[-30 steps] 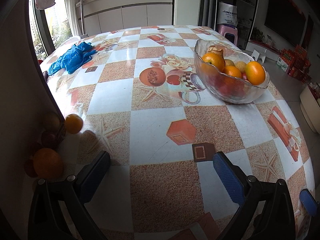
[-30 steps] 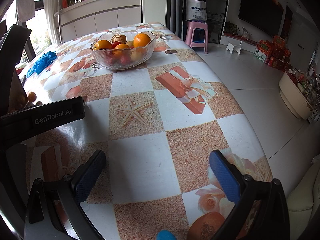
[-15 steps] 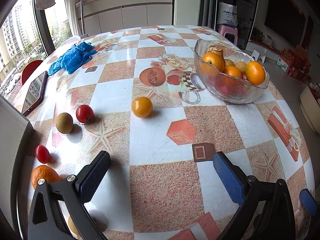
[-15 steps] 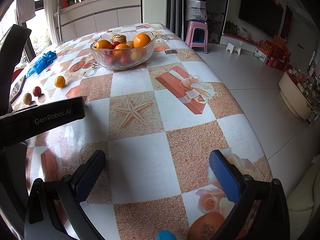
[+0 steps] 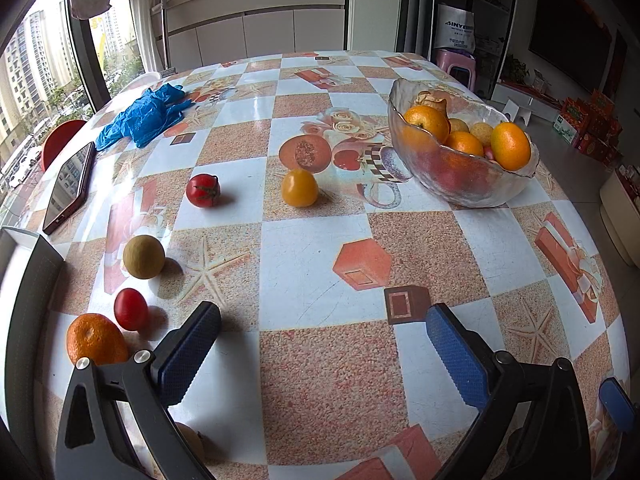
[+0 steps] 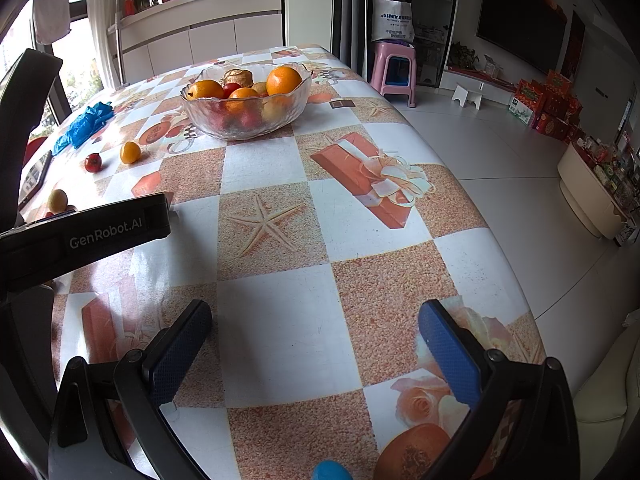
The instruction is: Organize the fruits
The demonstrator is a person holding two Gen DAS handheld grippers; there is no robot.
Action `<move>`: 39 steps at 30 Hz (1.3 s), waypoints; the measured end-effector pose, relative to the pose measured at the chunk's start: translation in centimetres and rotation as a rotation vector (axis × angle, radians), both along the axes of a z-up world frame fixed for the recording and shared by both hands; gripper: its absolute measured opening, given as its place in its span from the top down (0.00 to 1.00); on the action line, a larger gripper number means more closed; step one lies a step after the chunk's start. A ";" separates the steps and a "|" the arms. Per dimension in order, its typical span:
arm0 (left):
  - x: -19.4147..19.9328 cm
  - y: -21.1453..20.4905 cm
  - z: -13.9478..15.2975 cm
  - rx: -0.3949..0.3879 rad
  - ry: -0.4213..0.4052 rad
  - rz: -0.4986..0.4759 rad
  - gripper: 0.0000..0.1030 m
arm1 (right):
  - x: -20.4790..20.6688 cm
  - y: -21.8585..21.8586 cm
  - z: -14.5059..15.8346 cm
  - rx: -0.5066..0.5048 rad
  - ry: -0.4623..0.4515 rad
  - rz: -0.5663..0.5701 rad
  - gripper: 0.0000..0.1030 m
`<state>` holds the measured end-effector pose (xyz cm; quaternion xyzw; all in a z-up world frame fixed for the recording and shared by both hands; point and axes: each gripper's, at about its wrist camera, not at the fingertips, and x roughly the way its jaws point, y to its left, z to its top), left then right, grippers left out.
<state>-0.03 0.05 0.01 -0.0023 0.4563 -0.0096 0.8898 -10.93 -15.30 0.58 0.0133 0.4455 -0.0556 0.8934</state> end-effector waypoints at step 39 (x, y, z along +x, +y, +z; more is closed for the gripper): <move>-11.2 7.9 4.7 0.018 -0.126 -0.144 0.00 | 0.0 0.0 -0.1 0.000 0.000 0.000 0.00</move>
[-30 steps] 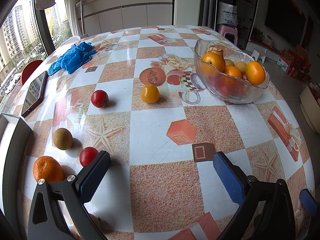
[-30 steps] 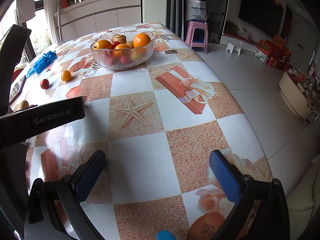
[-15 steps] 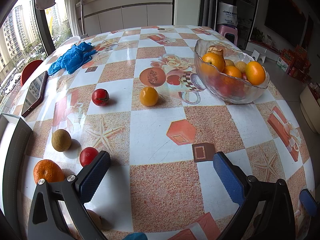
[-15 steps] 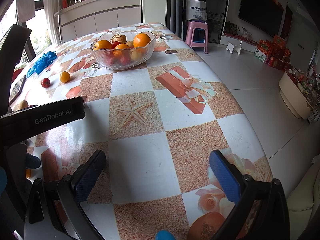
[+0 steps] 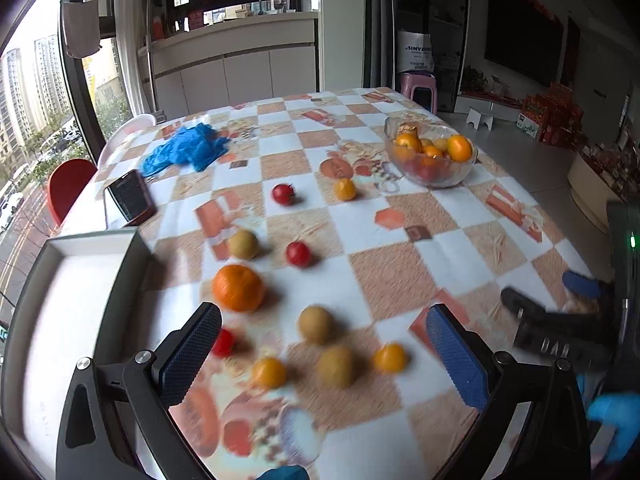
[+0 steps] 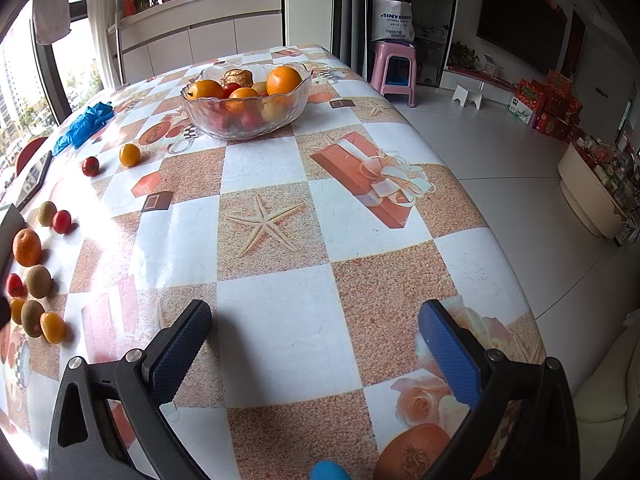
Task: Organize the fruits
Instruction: 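Move the left tool toward a small orange while the right tool approaches another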
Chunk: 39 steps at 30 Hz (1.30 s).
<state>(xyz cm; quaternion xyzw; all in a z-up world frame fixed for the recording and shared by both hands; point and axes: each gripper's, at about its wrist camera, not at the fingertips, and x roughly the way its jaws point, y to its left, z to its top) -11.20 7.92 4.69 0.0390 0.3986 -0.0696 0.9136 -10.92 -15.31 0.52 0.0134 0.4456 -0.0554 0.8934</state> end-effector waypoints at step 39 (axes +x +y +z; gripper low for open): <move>-3.6 5.4 -4.9 -0.025 0.089 0.078 0.00 | 0.0 0.1 0.0 0.000 0.000 0.000 0.00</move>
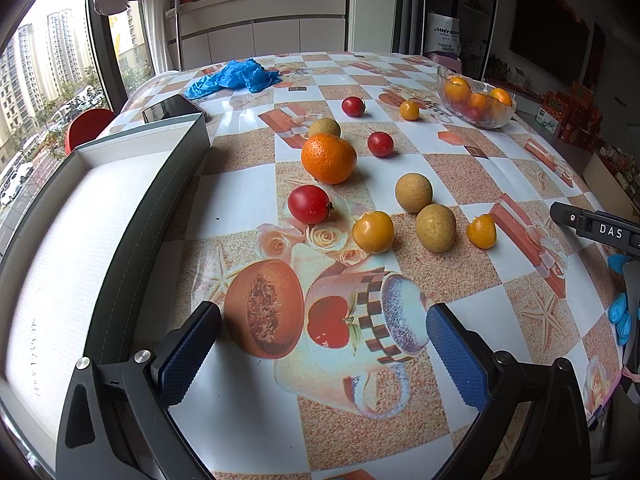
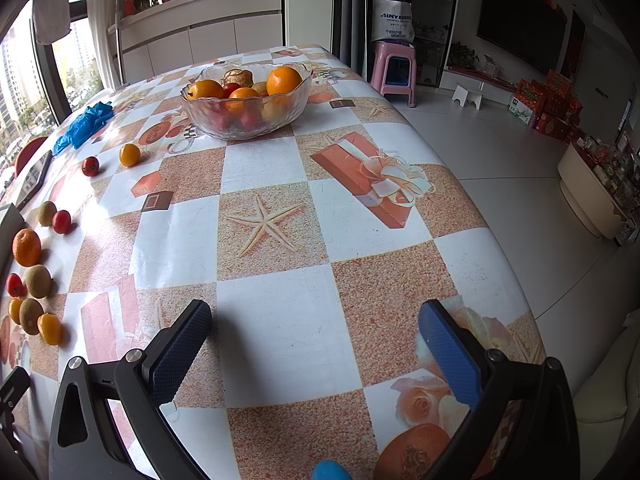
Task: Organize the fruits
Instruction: 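Move the left tool toward a small orange while the right tool approaches another, then close the left gripper on a small orange while the right gripper grasps another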
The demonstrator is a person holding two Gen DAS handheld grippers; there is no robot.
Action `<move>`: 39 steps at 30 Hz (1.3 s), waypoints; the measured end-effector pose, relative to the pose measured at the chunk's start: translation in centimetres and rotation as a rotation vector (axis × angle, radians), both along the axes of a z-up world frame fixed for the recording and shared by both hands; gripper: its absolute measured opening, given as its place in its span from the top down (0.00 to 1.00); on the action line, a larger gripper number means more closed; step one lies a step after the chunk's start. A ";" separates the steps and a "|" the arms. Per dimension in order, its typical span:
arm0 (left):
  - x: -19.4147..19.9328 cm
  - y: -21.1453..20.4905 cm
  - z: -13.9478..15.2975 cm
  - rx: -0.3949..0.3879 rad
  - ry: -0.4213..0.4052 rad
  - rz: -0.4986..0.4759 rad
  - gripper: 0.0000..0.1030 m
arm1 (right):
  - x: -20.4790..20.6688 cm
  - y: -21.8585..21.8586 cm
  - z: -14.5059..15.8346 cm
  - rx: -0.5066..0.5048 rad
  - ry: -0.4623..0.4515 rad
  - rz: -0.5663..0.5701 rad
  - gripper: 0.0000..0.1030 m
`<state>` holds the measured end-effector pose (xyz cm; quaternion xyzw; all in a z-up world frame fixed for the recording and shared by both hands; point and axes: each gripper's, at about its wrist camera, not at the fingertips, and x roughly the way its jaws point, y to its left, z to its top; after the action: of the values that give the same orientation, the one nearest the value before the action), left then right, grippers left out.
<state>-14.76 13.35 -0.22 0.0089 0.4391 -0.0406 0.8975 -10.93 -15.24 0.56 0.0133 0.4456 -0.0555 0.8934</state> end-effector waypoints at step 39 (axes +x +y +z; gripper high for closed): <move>1.9 1.8 1.3 -0.018 0.087 0.021 0.13 | -1.0 13.3 0.9 0.127 0.050 0.431 0.81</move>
<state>-12.85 15.12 1.08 -0.0053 0.4774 -0.0354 0.8779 -11.97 -1.91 1.49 -0.0271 0.4628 0.1644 0.8707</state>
